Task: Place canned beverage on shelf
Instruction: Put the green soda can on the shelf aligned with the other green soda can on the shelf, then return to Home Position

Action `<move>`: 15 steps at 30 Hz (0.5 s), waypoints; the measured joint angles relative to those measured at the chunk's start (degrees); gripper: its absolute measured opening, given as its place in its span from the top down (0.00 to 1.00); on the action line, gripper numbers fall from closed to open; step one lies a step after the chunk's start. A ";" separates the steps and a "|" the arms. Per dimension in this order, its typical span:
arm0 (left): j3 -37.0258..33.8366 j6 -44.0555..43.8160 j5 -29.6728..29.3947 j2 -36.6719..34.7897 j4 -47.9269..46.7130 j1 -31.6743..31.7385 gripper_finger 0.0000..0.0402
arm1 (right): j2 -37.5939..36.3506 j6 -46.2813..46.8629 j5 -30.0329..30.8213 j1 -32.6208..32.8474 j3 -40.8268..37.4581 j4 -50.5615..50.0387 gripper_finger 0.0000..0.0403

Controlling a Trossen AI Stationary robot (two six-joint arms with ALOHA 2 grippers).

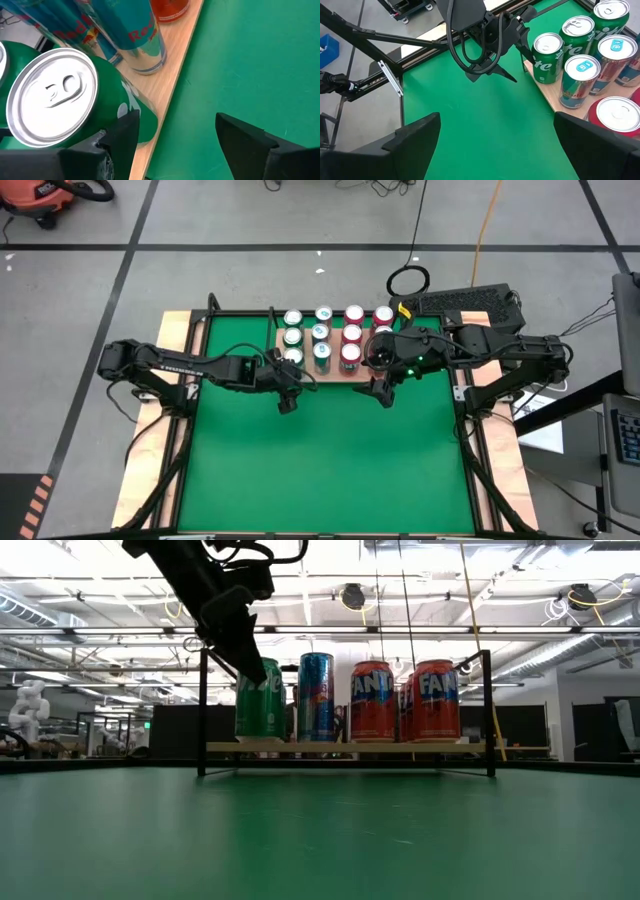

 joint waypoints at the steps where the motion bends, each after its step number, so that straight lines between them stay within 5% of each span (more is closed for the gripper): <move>1: 0.00 0.00 -0.12 0.00 0.02 -0.01 0.36 | 0.00 0.00 -0.02 0.00 0.00 0.00 0.06; 15: 6.72 -3.02 5.42 -2.61 -2.76 -1.39 0.36 | -0.81 -5.01 -0.26 0.13 0.00 2.87 0.10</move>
